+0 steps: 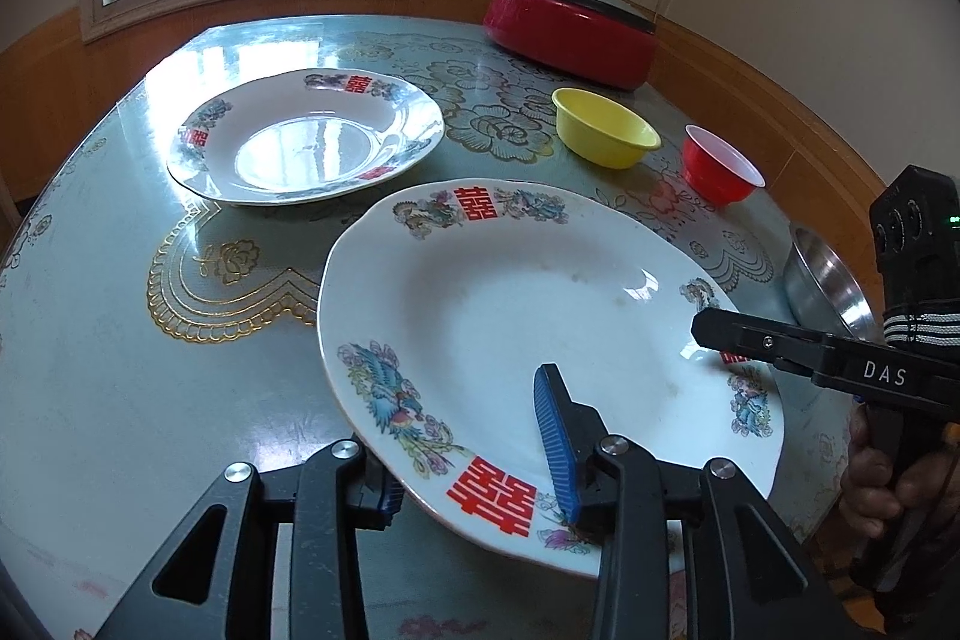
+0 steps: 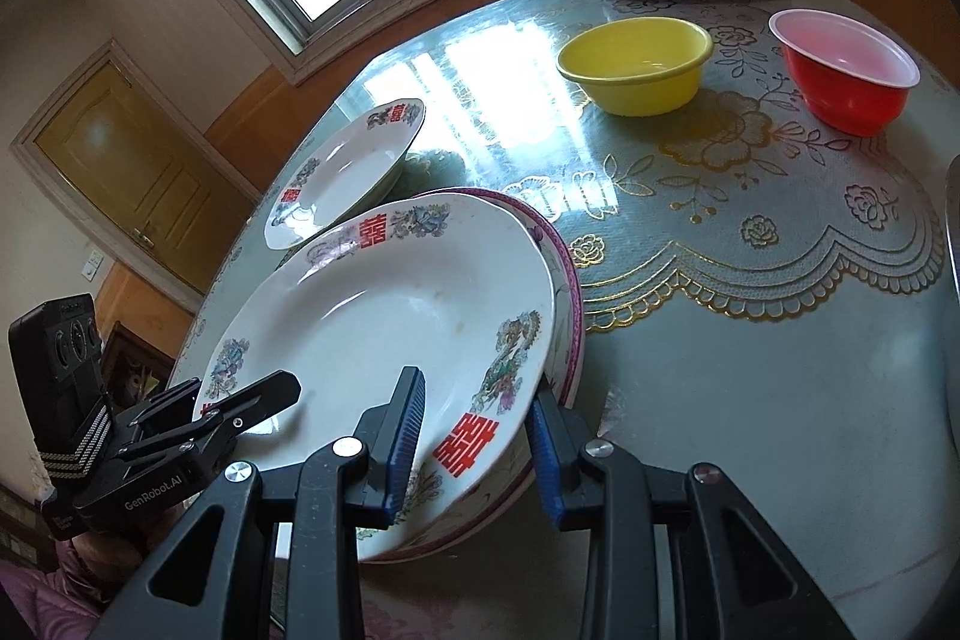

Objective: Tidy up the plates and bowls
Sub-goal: 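Lower the large plate onto the floral plate and open the left gripper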

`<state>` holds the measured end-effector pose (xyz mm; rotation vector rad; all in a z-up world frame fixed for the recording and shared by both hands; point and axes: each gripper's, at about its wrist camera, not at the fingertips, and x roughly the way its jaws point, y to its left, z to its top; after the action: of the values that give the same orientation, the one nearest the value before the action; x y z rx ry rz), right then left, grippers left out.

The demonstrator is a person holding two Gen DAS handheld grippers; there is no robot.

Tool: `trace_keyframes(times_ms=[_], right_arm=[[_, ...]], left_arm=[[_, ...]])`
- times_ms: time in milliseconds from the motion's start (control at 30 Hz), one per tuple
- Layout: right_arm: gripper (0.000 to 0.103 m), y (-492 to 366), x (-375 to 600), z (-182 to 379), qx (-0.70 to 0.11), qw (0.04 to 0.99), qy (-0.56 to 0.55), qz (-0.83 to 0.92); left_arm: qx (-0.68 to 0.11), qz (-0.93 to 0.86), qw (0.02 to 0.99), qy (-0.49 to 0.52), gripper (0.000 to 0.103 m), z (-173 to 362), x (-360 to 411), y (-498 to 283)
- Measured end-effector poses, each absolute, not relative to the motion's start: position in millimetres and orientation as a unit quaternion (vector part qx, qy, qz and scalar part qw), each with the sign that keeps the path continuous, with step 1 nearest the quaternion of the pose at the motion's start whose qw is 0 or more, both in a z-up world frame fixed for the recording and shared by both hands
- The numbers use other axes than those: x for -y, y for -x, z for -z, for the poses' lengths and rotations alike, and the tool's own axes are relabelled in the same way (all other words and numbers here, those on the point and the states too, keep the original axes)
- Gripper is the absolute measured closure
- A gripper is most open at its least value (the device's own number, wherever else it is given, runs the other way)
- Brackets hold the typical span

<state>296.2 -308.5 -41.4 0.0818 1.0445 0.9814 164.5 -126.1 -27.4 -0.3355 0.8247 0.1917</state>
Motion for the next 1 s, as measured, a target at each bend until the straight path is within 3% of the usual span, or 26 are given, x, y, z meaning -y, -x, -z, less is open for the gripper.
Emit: trace_keyframes(times_ms=[1000], right_arm=[[0.07, -301.0, 322.8, 27.3, -0.451, 0.765, -0.067, -0.455]], left_arm=[[-0.412, -0.063, 0.897, 0.146, 0.062, 32.0, 141.1, -168.4]])
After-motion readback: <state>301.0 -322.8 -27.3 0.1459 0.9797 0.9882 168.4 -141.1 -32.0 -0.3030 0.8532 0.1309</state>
